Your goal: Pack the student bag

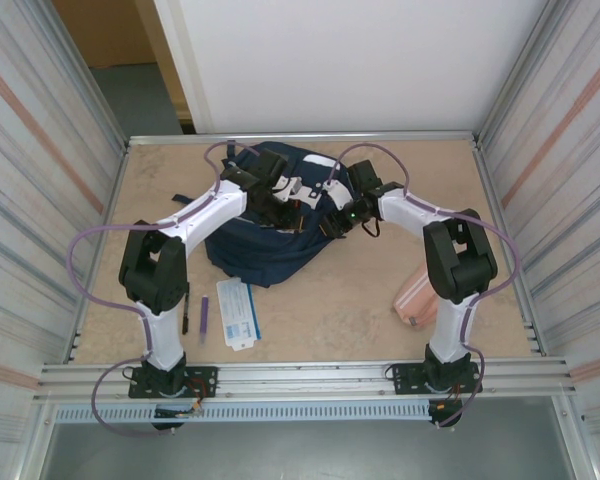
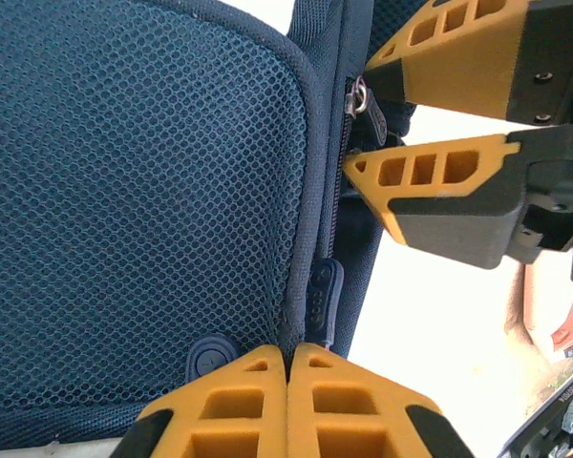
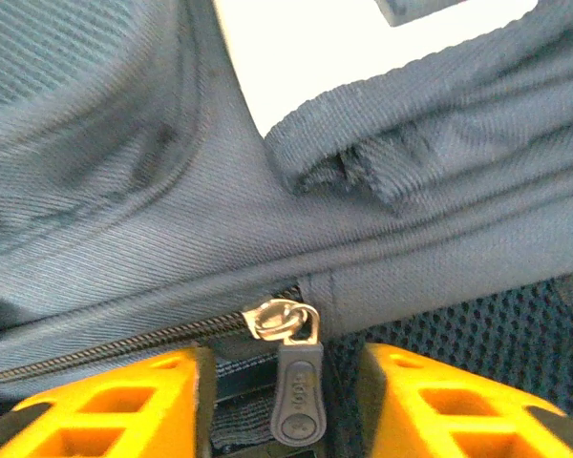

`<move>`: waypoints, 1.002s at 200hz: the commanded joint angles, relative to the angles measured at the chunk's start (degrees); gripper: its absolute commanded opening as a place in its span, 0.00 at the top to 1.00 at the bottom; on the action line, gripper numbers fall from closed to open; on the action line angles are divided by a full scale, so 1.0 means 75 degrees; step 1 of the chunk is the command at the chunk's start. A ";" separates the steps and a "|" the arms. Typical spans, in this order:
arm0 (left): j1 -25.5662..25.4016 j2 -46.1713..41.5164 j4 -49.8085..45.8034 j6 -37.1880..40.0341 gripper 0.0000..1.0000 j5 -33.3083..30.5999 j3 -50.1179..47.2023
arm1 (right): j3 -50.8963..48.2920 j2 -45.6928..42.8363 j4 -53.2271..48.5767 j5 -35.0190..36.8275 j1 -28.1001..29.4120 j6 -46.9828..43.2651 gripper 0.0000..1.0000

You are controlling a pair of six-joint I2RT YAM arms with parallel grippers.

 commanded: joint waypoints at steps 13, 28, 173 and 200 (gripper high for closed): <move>0.0153 -0.0298 -0.0186 0.0082 1.00 0.0140 0.0154 | 0.0615 0.0117 -0.0545 -0.0532 -0.0079 -0.0307 0.76; 0.0173 -0.0350 -0.0304 0.0098 1.00 0.0172 0.0256 | 0.0611 0.0201 -0.0573 -0.0493 -0.0018 -0.0307 0.84; 0.0240 -0.0253 -0.0494 0.0205 1.00 0.0182 0.0305 | 0.1514 0.1145 -0.1765 -0.1151 -0.0096 -0.0594 0.72; 0.0234 -0.0258 -0.0529 0.0209 1.00 0.0246 0.0317 | 0.1521 0.1022 -0.1745 -0.1267 -0.0157 -0.0525 0.86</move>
